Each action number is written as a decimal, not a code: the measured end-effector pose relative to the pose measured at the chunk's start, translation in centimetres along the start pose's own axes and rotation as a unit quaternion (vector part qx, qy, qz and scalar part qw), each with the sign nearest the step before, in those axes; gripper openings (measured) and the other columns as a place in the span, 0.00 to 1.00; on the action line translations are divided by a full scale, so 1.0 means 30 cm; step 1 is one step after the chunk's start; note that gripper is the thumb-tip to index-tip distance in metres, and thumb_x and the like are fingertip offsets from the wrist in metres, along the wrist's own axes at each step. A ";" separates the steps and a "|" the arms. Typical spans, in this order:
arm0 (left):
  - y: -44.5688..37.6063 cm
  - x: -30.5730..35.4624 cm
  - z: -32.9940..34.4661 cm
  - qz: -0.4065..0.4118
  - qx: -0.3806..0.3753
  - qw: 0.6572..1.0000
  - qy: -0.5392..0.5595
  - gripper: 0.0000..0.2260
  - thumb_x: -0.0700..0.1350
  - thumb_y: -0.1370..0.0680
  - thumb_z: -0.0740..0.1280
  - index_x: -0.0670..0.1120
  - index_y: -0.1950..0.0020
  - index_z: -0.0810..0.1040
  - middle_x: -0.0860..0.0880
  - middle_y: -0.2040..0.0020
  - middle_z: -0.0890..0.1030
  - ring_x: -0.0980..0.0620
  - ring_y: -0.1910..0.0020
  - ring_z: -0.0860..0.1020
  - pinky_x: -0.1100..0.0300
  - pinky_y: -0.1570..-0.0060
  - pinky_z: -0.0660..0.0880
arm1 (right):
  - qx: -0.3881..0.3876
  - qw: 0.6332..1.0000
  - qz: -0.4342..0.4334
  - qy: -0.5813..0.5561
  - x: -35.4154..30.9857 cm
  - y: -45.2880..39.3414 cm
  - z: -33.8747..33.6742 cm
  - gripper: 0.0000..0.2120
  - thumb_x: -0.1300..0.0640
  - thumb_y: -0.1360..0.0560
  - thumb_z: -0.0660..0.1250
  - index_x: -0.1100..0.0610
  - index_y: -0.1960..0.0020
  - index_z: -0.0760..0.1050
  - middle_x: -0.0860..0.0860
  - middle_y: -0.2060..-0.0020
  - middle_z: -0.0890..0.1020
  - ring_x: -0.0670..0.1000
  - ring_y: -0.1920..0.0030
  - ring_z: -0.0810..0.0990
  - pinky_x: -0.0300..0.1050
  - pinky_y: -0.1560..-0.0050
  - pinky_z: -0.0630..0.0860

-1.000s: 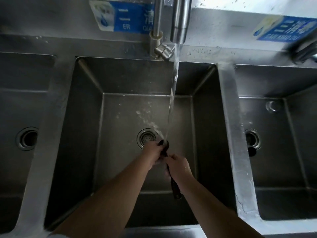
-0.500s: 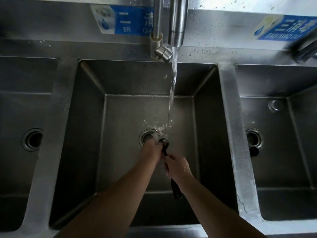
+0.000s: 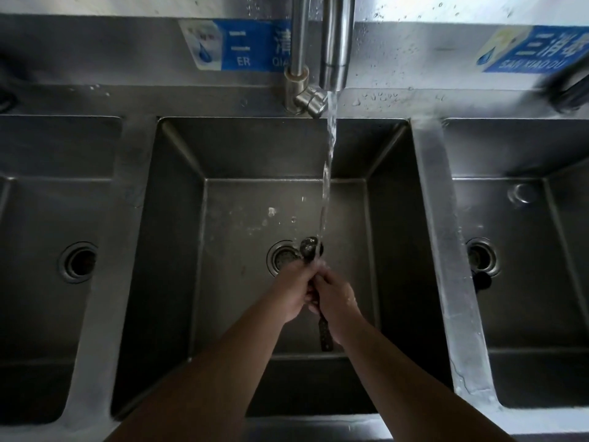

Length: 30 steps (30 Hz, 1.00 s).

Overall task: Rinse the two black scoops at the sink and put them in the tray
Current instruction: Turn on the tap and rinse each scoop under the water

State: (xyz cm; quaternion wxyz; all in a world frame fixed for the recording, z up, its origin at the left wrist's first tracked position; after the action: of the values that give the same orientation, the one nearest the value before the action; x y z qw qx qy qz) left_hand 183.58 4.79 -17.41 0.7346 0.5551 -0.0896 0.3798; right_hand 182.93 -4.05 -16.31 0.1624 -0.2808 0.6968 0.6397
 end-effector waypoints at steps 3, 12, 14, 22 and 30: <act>0.009 0.027 0.003 0.007 -0.016 1.000 -0.002 0.13 0.46 0.18 0.60 0.37 0.47 0.77 0.47 0.69 0.77 0.52 0.74 0.73 0.58 0.75 0.66 | -0.009 0.999 -0.014 -0.045 -0.050 -0.008 0.015 0.15 0.55 0.19 0.62 0.46 0.58 0.84 0.52 0.67 0.86 0.47 0.69 0.83 0.40 0.69 0.79; -0.044 0.267 0.036 0.074 -0.017 0.994 0.080 0.12 0.40 0.18 0.58 0.47 0.49 0.82 0.48 0.53 0.86 0.54 0.66 0.82 0.63 0.72 0.74 | -0.053 0.983 -0.056 -0.169 -0.298 -0.020 0.055 0.10 0.61 0.20 0.63 0.59 0.52 0.82 0.60 0.63 0.83 0.53 0.67 0.82 0.46 0.66 0.79; -0.041 0.342 0.065 0.095 -0.027 0.991 0.093 0.13 0.38 0.19 0.58 0.47 0.49 0.82 0.50 0.54 0.86 0.55 0.64 0.82 0.66 0.72 0.73 | -0.058 0.974 -0.072 -0.209 -0.367 -0.021 0.056 0.09 0.64 0.21 0.62 0.62 0.49 0.82 0.62 0.61 0.82 0.56 0.64 0.82 0.48 0.65 0.77; -0.008 0.582 0.148 0.171 -0.069 0.981 0.066 0.18 0.35 0.19 0.57 0.49 0.56 0.84 0.51 0.55 0.86 0.52 0.59 0.78 0.64 0.71 0.70 | -0.109 0.947 -0.144 -0.267 -0.597 0.032 0.072 0.13 0.66 0.20 0.61 0.70 0.38 0.75 0.61 0.58 0.82 0.53 0.64 0.83 0.40 0.69 0.78; -0.001 0.416 0.088 0.118 -0.023 0.990 0.076 0.11 0.38 0.19 0.58 0.42 0.47 0.81 0.49 0.56 0.86 0.52 0.58 0.83 0.61 0.61 0.78 | -0.074 0.975 -0.104 -0.180 -0.411 0.030 0.039 0.09 0.61 0.21 0.65 0.62 0.48 0.83 0.60 0.56 0.86 0.55 0.57 0.86 0.48 0.55 0.83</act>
State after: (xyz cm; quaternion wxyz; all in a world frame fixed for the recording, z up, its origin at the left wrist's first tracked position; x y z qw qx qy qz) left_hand 193.03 8.16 -9.55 0.7023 0.4927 -0.1070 0.5025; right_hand 191.96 -0.62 -8.52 0.3297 -0.2428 0.5741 0.7090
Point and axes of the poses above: each hand's wrist, its own y-axis away from the middle knuckle, its own z-axis out of the palm, x = y × z, the point moved 10 cm from there along -y, towards the middle knuckle
